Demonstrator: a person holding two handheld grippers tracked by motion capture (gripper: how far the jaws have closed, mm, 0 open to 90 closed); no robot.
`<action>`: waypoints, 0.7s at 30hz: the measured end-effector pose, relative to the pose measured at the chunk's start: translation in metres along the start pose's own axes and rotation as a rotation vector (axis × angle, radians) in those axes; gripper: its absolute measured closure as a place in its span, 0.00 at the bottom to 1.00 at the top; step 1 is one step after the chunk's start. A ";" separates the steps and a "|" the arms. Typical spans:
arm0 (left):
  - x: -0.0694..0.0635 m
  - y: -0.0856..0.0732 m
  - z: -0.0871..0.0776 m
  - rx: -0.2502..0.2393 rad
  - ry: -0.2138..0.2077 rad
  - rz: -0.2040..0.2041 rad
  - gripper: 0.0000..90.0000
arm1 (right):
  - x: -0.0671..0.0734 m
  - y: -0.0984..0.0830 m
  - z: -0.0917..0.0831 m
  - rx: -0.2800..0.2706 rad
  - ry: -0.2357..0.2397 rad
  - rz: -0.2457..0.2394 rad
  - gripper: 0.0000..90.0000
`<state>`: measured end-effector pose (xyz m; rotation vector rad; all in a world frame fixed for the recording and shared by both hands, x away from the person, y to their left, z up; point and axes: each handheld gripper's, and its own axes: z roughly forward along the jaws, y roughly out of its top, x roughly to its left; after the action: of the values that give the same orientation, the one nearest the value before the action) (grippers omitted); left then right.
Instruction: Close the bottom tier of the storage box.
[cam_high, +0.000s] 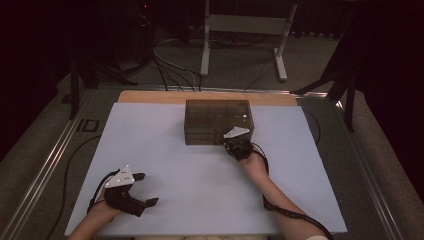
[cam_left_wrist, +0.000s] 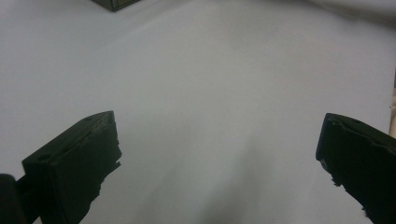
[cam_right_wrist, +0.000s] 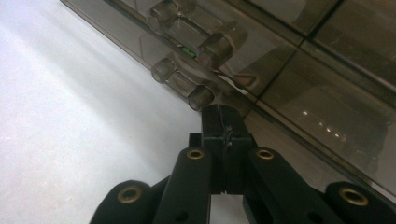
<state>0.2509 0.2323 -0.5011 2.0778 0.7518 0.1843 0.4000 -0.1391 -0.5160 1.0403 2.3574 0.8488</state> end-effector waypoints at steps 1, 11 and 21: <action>0.000 0.000 0.000 0.001 0.000 0.000 0.00 | 0.000 0.000 -0.001 -0.001 0.002 -0.001 1.00; 0.000 0.000 0.000 0.001 -0.002 0.002 0.00 | 0.000 0.002 -0.015 -0.027 0.032 0.024 0.87; 0.000 0.001 0.000 0.000 -0.002 0.007 0.00 | 0.007 -0.002 -0.022 -0.025 0.078 0.023 0.51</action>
<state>0.2517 0.2315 -0.5003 2.0805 0.7437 0.1865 0.3812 -0.1430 -0.5023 1.0437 2.3969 0.9409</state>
